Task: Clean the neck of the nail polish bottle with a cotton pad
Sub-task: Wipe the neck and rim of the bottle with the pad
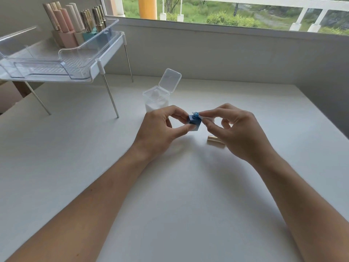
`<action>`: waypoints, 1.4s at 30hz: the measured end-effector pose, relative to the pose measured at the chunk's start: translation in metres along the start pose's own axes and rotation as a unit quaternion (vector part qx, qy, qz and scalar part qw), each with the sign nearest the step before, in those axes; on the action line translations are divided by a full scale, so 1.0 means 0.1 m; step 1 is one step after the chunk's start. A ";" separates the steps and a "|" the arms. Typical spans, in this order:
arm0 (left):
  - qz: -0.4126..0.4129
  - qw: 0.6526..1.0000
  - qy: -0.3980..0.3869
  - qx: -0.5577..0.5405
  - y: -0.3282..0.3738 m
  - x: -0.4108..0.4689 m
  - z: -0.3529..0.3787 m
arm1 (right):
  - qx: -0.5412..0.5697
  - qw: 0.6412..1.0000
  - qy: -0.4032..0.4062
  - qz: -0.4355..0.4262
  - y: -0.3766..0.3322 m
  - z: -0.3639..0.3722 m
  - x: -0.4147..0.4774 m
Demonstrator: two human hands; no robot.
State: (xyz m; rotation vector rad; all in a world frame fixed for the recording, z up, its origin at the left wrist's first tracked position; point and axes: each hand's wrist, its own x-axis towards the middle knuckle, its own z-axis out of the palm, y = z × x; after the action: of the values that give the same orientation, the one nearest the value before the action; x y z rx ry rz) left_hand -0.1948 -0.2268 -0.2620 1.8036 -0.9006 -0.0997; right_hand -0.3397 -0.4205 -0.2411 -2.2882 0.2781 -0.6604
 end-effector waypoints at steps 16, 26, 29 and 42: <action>-0.021 0.999 0.027 0.001 0.02 -0.01 0.03 | 0.032 0.999 -0.013 0.017 -0.08 -0.03 -0.03; -0.021 1.000 0.017 -0.004 0.01 0.01 0.02 | 0.053 0.996 0.036 0.059 -0.07 -0.09 0.01; -0.011 1.000 0.010 -0.005 0.03 0.00 0.03 | 0.066 0.995 0.035 0.064 -0.09 -0.07 0.00; 0.004 1.000 0.012 0.000 0.03 -0.01 0.03 | 0.121 0.988 -0.022 0.097 -0.19 -0.03 -0.01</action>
State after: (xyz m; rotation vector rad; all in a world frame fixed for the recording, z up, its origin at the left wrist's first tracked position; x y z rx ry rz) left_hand -0.1983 -0.2286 -0.2612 1.7981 -0.8906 -0.0728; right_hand -0.3419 -0.4085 -0.2260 -2.0109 0.3731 -0.5140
